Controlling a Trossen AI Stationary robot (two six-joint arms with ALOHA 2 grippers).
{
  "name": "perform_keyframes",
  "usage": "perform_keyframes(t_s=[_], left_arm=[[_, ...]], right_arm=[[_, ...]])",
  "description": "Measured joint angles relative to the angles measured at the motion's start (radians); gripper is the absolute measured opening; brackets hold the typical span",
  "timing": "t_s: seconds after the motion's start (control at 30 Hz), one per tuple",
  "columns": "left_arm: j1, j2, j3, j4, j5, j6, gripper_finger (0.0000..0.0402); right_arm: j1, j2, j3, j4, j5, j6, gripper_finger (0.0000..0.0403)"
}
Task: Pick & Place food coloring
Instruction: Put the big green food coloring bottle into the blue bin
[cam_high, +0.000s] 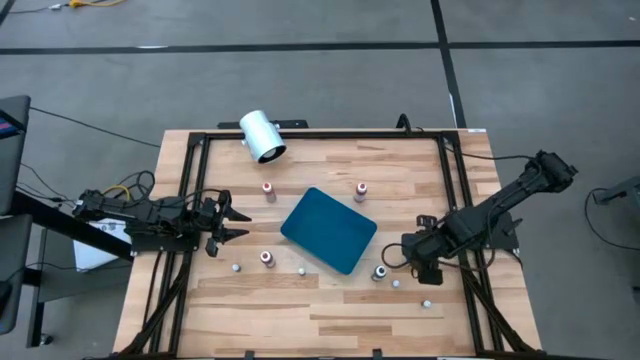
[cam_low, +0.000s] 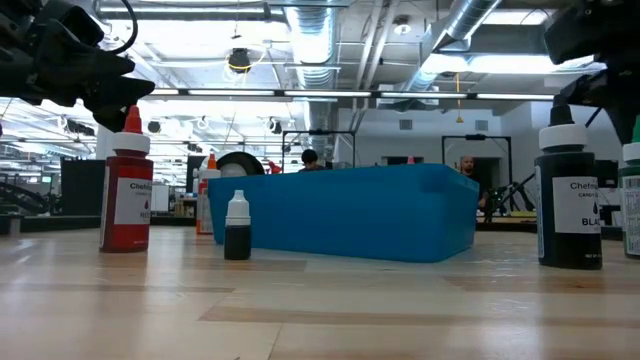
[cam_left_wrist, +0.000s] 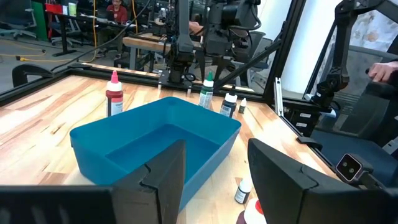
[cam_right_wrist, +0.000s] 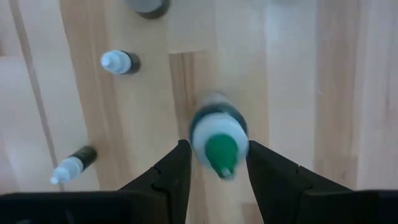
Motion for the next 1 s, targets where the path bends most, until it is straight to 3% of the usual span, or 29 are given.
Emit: perform_keyframes(t_s=[1.0], left_arm=[[0.000, 0.000, 0.000, -0.001, 0.000, 0.000, 0.0165]], right_arm=[[0.000, 0.017, 0.000, 0.056, 0.051, 0.005, 0.0116]])
